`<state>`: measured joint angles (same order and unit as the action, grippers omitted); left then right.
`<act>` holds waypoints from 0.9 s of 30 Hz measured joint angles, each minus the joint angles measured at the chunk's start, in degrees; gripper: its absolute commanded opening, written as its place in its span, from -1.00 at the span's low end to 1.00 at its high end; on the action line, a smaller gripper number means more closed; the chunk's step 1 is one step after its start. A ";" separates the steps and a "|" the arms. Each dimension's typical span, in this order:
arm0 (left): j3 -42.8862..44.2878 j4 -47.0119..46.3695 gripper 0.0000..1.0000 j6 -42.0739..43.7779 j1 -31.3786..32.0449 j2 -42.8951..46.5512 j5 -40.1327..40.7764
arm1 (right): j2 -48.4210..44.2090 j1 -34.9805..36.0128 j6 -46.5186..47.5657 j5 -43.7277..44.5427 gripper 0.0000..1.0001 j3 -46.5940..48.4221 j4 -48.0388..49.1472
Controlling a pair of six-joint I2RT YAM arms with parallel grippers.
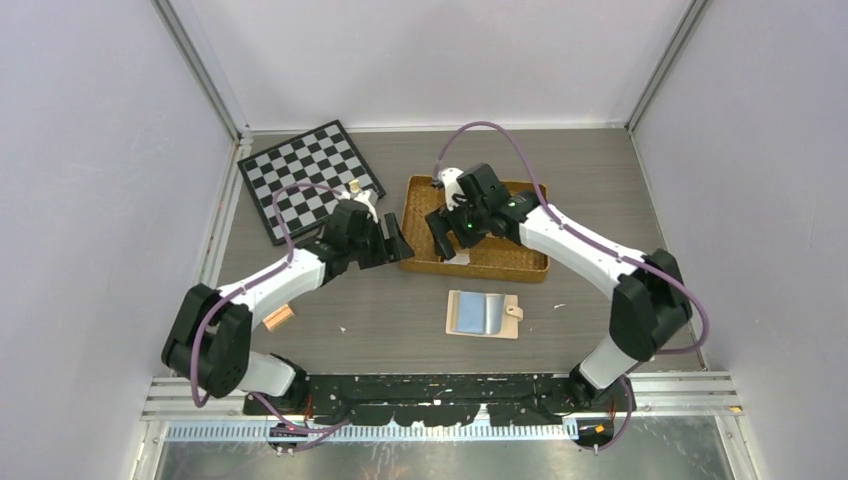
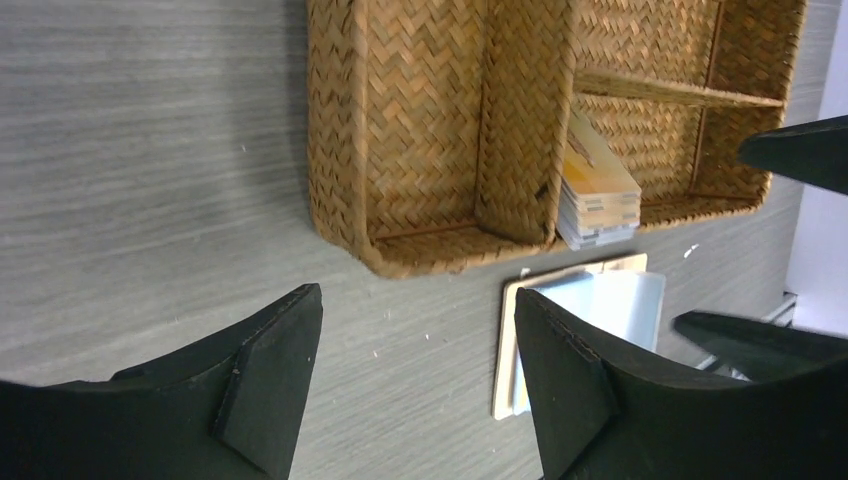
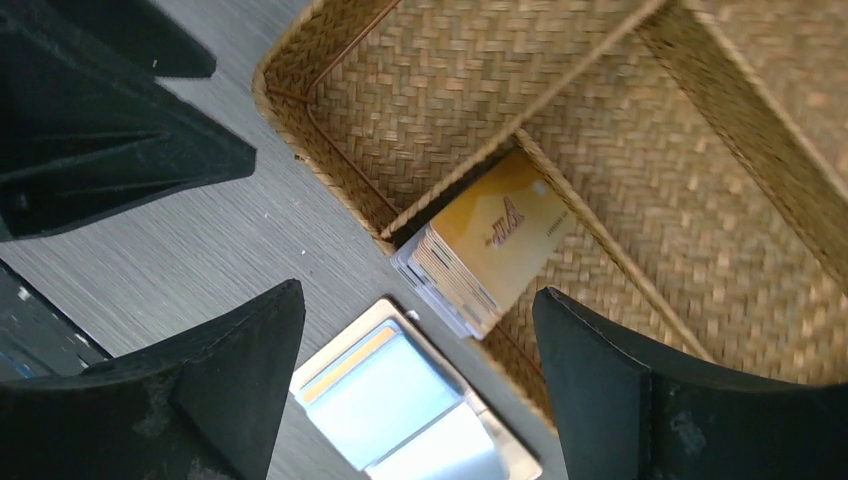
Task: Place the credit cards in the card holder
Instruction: Pick up the credit card from the storage box.
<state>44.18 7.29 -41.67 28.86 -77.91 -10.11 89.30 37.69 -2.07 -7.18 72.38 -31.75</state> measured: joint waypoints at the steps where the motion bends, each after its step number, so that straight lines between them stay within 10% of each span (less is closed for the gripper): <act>1: 0.85 0.15 0.46 0.31 -0.15 -1.18 0.04 | 1.40 -0.07 1.38 -1.05 0.79 0.44 0.22; 16: 11.02 3.17 -0.07 9.84 -0.37 -14.62 5.66 | 13.62 -0.31 16.02 -9.70 0.79 3.32 0.50; 27: 15.63 5.95 -0.87 14.99 -0.33 -19.43 7.72 | 16.57 -0.13 17.86 -10.10 0.72 3.89 -0.13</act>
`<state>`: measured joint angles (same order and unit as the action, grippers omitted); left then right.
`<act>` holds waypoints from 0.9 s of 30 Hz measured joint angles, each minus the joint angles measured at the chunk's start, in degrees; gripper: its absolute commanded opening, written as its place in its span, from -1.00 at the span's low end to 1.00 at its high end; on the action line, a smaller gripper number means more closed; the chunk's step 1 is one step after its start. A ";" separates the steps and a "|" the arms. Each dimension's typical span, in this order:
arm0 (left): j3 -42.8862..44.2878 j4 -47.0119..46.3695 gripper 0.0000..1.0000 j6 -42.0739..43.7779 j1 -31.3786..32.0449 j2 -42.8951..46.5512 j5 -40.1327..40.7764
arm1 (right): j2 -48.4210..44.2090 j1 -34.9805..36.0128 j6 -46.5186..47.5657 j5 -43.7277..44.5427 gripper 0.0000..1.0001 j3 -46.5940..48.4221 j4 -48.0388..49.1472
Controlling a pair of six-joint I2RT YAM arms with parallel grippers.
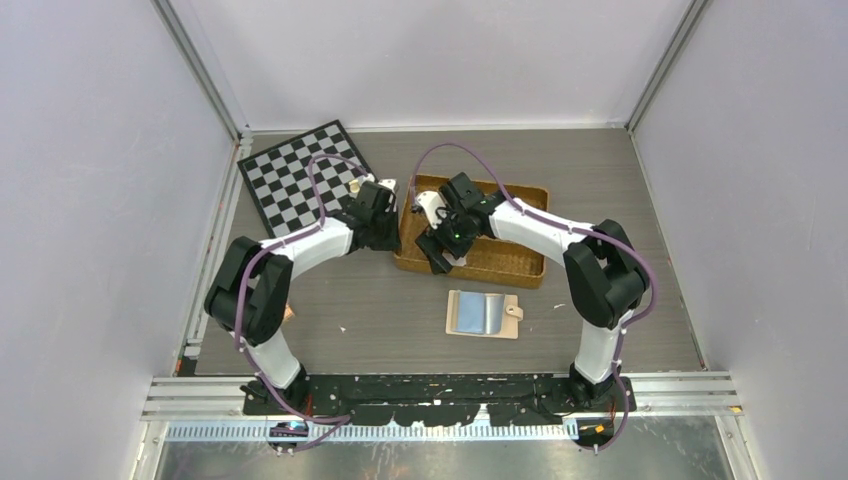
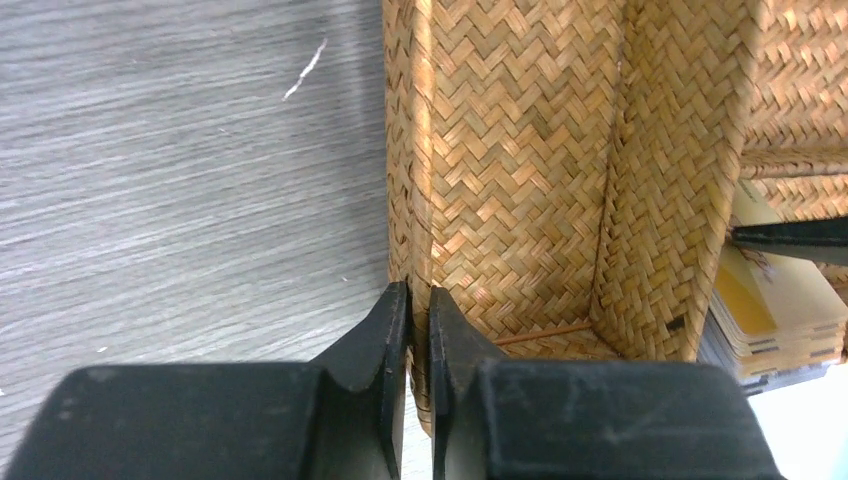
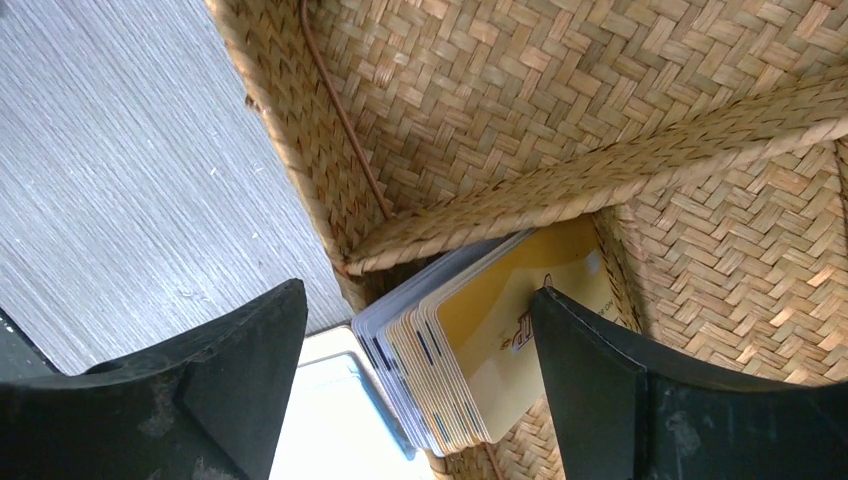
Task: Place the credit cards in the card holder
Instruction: Pick up the credit card from the storage box.
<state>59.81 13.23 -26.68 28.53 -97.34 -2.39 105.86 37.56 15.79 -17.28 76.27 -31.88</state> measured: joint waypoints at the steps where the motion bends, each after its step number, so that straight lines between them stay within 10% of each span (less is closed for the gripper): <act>1: 0.37 0.42 -0.91 0.37 0.00 -0.24 0.28 | -0.11 0.11 -0.15 0.04 0.71 0.00 -0.11; 16: 2.36 3.02 -1.00 3.91 0.00 -0.96 3.48 | -5.46 1.75 -3.74 -1.07 0.48 -0.48 -2.51; 27: 3.10 3.80 -1.00 4.87 0.00 -1.44 3.48 | -5.16 1.73 -3.82 3.34 0.67 -1.51 -2.21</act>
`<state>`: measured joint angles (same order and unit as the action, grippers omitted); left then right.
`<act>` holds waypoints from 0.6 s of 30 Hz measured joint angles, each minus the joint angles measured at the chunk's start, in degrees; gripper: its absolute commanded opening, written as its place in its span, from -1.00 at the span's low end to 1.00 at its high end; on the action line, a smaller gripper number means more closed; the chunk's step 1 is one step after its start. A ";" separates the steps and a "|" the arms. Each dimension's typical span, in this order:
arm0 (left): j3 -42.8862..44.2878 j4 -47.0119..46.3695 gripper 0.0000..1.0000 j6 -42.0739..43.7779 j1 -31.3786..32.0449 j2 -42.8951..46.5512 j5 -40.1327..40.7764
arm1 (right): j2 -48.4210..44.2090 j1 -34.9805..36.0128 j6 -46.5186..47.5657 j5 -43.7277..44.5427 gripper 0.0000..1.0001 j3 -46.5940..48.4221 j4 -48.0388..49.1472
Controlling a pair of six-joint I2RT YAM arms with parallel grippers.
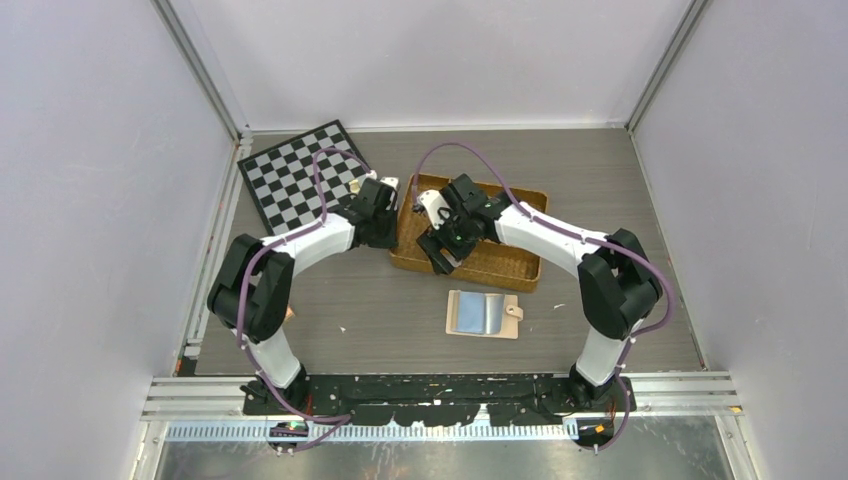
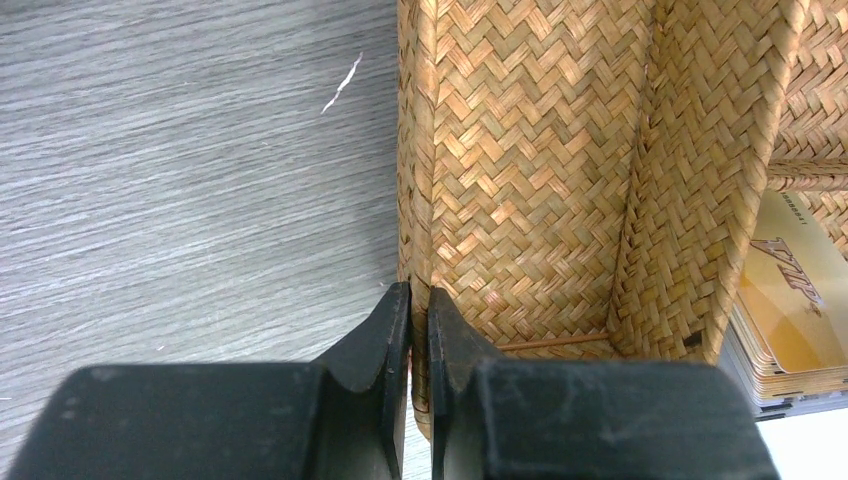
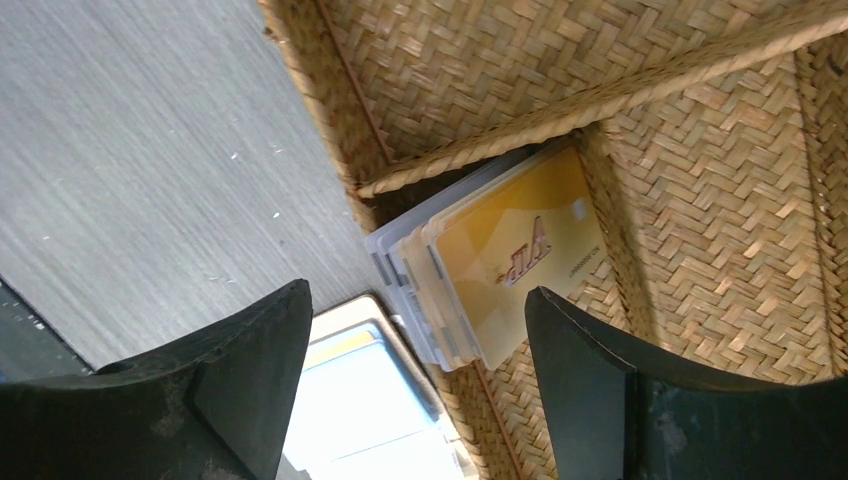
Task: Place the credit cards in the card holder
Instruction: Pick up the credit card from the storage box.
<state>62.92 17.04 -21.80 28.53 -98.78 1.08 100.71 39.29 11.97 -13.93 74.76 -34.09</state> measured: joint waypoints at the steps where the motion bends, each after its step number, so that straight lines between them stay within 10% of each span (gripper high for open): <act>1: 0.04 0.02 -1.00 0.04 0.00 -0.02 0.00 | 0.28 0.00 0.13 0.63 0.67 0.00 0.24; 18: 3.52 1.95 -1.00 2.49 -0.04 -2.38 0.42 | 5.90 -0.11 2.01 1.95 0.52 1.53 1.64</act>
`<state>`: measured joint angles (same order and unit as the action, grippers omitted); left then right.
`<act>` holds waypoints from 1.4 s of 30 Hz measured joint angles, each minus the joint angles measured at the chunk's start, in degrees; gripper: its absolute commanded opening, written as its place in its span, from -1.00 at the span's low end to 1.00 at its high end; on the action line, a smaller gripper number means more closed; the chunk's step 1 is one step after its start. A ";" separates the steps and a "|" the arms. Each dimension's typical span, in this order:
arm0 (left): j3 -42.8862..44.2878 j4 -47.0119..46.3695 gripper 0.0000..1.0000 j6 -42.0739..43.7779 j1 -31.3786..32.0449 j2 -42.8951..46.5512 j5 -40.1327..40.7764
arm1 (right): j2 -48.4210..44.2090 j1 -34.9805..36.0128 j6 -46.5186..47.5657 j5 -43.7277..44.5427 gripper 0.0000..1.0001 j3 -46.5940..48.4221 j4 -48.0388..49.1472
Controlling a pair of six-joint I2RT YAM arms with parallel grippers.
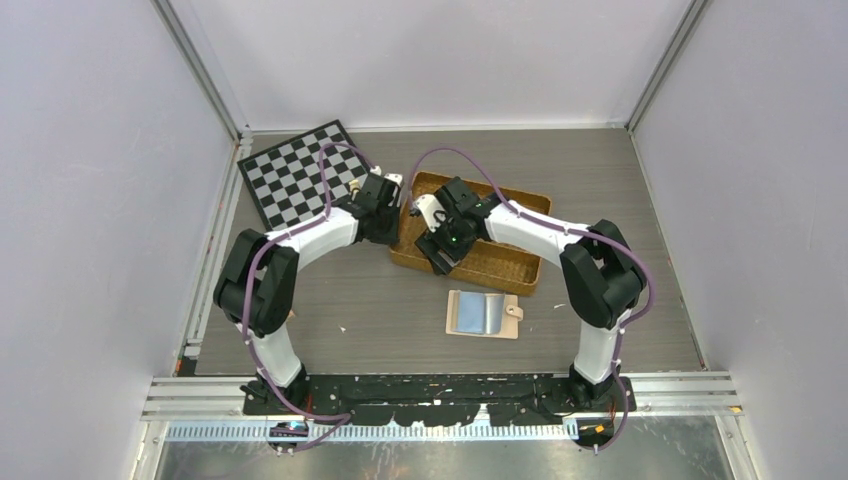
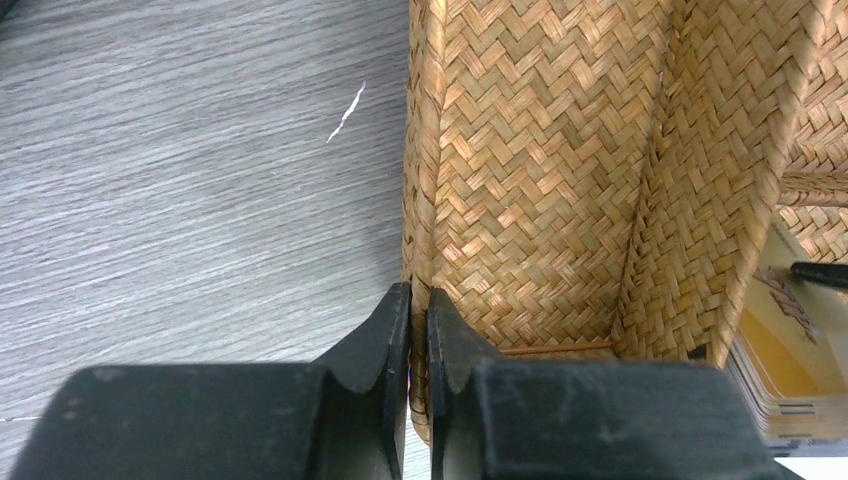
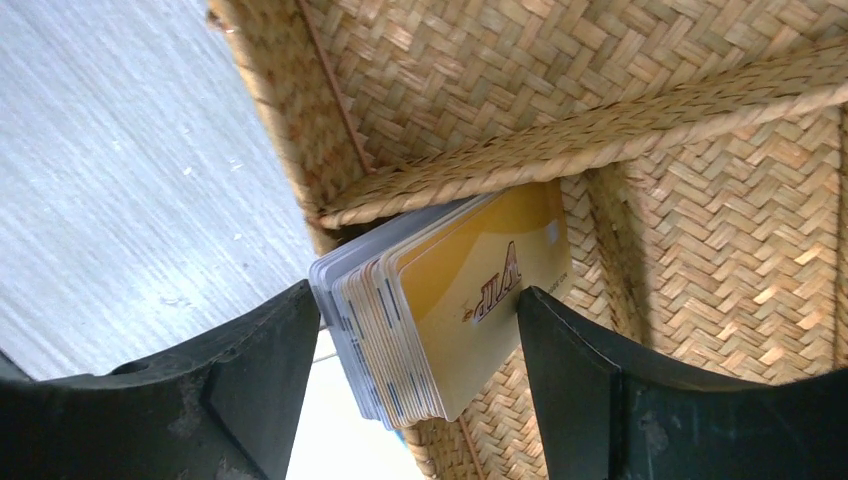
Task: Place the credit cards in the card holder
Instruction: Pick up the credit card from the storage box.
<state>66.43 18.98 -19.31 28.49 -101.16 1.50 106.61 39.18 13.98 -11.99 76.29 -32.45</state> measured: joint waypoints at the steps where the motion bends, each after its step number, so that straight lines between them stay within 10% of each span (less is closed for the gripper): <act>1: 0.11 0.11 -1.00 0.11 0.00 -0.09 0.00 | -0.24 0.04 -0.33 -0.52 0.51 0.00 -0.35; 42: 1.07 1.53 -1.00 1.84 0.00 -0.61 0.31 | -4.24 0.46 -5.14 -5.64 -0.24 1.92 -3.39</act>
<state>67.51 20.51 -17.47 28.49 -101.78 1.80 102.37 39.64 8.84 -17.63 78.22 -35.83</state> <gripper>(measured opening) 0.094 0.413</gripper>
